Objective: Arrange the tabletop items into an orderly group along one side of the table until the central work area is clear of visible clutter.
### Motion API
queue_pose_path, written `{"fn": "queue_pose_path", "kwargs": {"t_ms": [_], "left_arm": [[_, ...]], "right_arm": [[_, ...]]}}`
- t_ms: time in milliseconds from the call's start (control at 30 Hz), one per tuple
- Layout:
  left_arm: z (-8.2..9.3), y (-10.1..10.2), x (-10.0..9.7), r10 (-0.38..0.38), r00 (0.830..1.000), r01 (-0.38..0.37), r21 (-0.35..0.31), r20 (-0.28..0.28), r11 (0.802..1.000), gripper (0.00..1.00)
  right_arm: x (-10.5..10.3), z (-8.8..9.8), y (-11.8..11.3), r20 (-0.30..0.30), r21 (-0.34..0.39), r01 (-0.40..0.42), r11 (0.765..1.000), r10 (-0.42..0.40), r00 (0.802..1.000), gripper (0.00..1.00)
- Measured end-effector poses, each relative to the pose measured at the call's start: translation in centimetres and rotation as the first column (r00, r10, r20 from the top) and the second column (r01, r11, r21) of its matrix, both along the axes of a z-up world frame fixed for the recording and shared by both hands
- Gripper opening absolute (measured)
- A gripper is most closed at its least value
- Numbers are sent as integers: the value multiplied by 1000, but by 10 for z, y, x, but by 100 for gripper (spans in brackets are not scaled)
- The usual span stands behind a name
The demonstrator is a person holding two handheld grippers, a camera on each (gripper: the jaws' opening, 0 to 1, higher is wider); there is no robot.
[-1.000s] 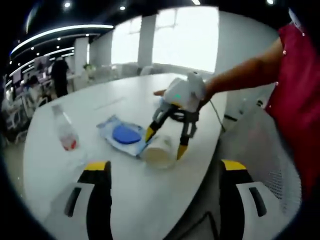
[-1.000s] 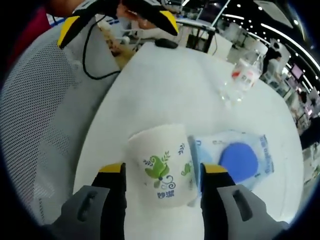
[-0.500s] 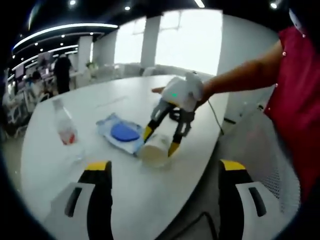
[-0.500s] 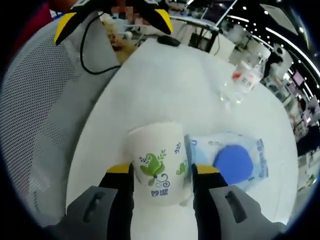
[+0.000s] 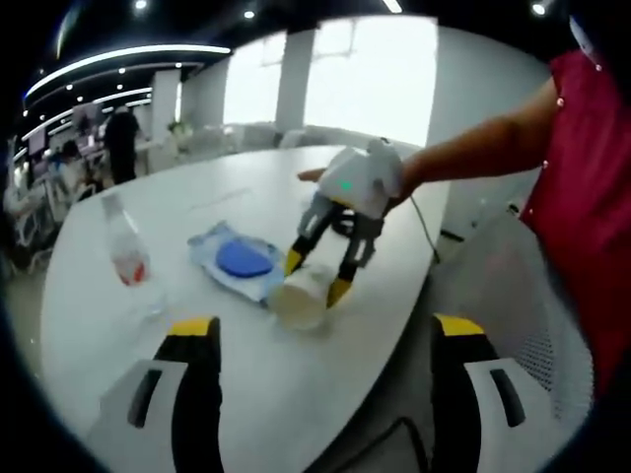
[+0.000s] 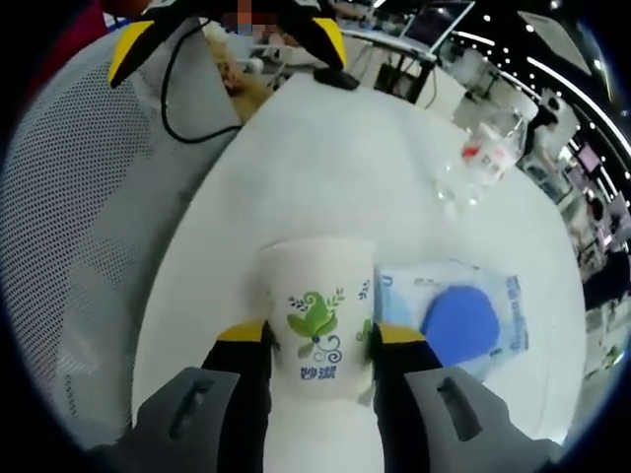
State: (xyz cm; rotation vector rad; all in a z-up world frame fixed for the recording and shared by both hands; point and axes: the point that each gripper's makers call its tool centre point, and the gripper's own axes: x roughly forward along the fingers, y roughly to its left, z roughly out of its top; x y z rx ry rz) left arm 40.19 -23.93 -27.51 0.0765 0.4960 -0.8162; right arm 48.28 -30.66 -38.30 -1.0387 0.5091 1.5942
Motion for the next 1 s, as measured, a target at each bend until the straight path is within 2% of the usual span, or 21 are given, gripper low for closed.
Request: {"fn": "queue_pose_path", "kwargs": {"t_ms": [267, 533, 667, 733, 867, 1000], "left_arm": [[1, 1, 0, 4, 1000, -4, -2, 2, 1000, 84], [2, 3, 1, 16, 1000, -16, -13, 4, 1000, 84], [3, 4, 2, 22, 1000, -22, -17, 6, 1000, 84], [4, 4, 2, 24, 1000, -23, -19, 8, 1000, 84], [8, 6, 3, 32, 999, -32, -29, 14, 999, 83], [12, 8, 3, 45, 999, -44, -48, 15, 998, 83]], "right_arm": [[-5, 5, 0, -19, 45, 9, 999, -8, 1000, 39], [-5, 26, 9, -86, 168, 88, 982, -75, 993, 39], [-9, 38, 16, -135, 244, 131, 961, -100, 986, 39], [-13, 45, 20, -180, 288, 158, 944, -109, 978, 39], [-15, 69, 32, -298, 402, 252, 880, -135, 945, 39], [-8, 92, 40, -414, 486, 364, 794, -158, 896, 39]]}}
